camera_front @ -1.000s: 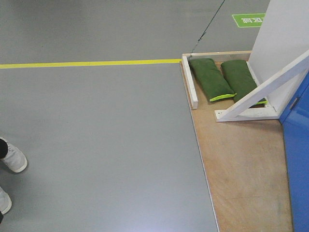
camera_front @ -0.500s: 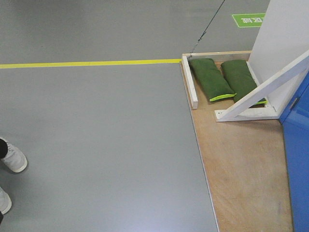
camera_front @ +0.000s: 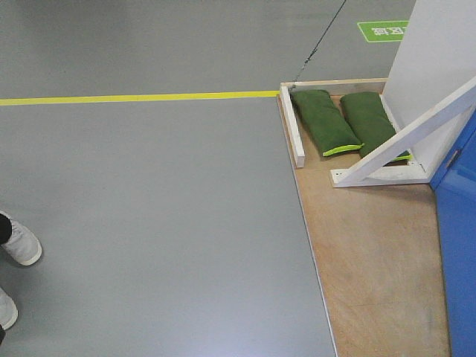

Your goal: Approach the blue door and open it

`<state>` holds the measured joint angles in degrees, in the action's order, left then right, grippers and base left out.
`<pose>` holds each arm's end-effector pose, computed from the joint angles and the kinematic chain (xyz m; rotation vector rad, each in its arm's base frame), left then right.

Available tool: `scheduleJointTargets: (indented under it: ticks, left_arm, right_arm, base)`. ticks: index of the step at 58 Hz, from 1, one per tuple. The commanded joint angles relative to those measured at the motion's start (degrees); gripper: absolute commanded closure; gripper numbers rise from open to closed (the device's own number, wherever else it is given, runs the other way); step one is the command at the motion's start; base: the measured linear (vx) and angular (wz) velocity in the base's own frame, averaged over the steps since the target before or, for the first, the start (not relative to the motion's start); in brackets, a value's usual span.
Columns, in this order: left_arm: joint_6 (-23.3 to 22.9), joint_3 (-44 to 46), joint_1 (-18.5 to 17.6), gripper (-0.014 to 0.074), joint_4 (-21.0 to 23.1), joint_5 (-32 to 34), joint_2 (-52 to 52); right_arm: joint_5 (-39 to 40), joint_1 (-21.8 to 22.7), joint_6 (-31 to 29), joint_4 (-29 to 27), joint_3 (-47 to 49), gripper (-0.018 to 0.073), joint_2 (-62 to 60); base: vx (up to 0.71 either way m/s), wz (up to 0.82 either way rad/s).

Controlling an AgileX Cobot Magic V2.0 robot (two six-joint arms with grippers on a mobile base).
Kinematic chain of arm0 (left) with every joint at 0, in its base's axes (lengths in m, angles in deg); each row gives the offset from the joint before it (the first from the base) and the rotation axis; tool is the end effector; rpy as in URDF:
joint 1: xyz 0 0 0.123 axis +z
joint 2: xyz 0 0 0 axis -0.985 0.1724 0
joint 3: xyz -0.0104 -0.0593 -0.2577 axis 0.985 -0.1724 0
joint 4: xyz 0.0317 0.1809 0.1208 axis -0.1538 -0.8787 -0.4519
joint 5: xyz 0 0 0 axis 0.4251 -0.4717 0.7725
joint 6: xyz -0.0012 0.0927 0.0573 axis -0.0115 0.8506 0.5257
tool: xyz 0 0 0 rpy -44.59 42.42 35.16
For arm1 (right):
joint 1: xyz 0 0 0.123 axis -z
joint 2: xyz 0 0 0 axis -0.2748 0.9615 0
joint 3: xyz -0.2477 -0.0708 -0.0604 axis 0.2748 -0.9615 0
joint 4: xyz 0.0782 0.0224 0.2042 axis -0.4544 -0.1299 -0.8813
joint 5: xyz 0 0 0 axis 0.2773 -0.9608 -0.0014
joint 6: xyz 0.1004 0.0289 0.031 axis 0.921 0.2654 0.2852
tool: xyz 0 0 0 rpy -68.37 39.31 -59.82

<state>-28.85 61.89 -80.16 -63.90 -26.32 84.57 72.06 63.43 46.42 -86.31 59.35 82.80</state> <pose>0.0605 0.0019 0.1773 0.0285 1.7730 0.0484 0.0572 -0.1349 0.5887 0.9631 -0.0460 0.3806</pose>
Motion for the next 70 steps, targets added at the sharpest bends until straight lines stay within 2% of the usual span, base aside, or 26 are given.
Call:
scheduleJointTargets:
  ticks: [1,15,25,32,39,50,70]
  left_arm:
    - [-0.39,1.49,-0.38,0.0524,0.12,4.86,-0.69]
    - [-0.39,1.49,-0.38,0.0524,0.12,4.86,-0.69]
    - [-0.39,1.49,-0.38,0.0524,0.12,4.86,-0.69]
    - [-0.39,1.49,-0.38,0.0524,0.12,4.86,-0.69]
    - [-0.39,1.49,-0.38,0.0524,0.12,4.86,-0.69]
    - [-0.39,1.49,-0.38,0.0524,0.12,4.86,-0.69]
    - [-0.39,1.49,-0.38,0.0524,0.12,4.86,-0.69]
  right_arm:
    - [-2.86,4.73,-0.12,1.71,-0.65,0.0547,0.05]
    - [-10.13,18.92,-0.12,-9.6,-4.85,0.0547,0.05]
    - [-9.39,28.93,-0.16,-12.17,-5.14,0.0547,0.38]
    - [-12.51,35.7,-0.16,-12.77,-5.14,0.0547,1.09]
    - [-21.81,42.01,-0.16,-14.71,-5.14,0.0547,2.07]
    - [-41.38,51.05,-0.16,-15.42,-5.14,0.0547,4.82]
    - [-73.0,71.63,-0.16,-15.42,-5.14,0.0547,7.08]
  base:
    - [0.0,0.0]
    - [0.0,0.0]
    - [0.0,0.0]
    - [0.0,0.0]
    - [0.0,0.0]
    - [0.0,0.0]
    - [0.0,0.0]
